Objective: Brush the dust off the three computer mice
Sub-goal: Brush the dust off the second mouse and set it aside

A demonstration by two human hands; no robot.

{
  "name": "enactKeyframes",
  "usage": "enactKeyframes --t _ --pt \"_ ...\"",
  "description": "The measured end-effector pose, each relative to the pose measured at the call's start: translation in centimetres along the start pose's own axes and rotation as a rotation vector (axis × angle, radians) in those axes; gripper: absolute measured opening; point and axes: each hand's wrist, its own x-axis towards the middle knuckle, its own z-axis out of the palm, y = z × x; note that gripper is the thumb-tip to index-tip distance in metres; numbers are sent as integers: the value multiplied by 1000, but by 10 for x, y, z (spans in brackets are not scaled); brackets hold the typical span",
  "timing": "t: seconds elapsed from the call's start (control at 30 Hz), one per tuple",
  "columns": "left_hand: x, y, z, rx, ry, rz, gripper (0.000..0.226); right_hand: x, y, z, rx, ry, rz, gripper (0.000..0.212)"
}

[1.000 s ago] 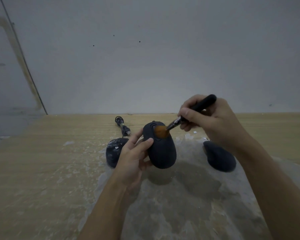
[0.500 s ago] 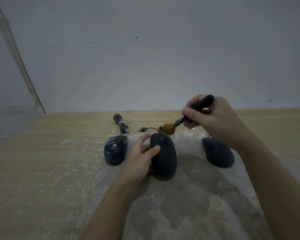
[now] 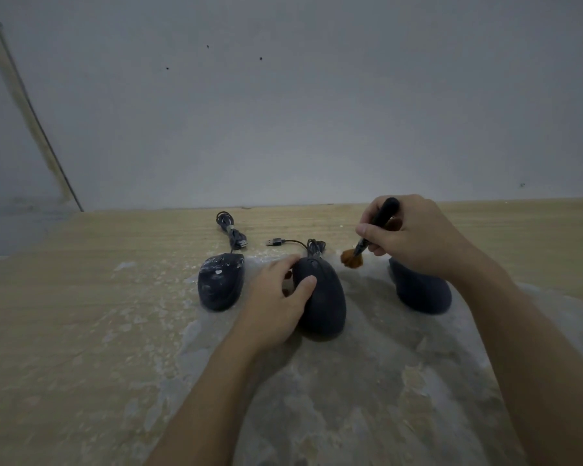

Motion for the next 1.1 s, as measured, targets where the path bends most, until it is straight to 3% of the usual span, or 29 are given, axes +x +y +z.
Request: enactKeyframes --t 0.13,0.33,0.43,0.6,0.87,1.1 --pt "-2 -3 -8 105 -195 -34 102 0 3 0 6 2 4 8" --pt "-1 -7 -17 287 -241 -36 113 1 4 0 29 2 4 9" --pt "0 -7 -21 345 -207 -22 105 1 4 -1 39 4 -3 9" --pt "-2 -6 -15 223 -192 -7 86 1 3 -1 36 -12 -8 9" --pt "-4 3 14 396 -120 177 81 2 5 -1 55 15 -6 10" --pt "-2 0 21 467 -70 161 80 0 5 -1 77 12 13 11"
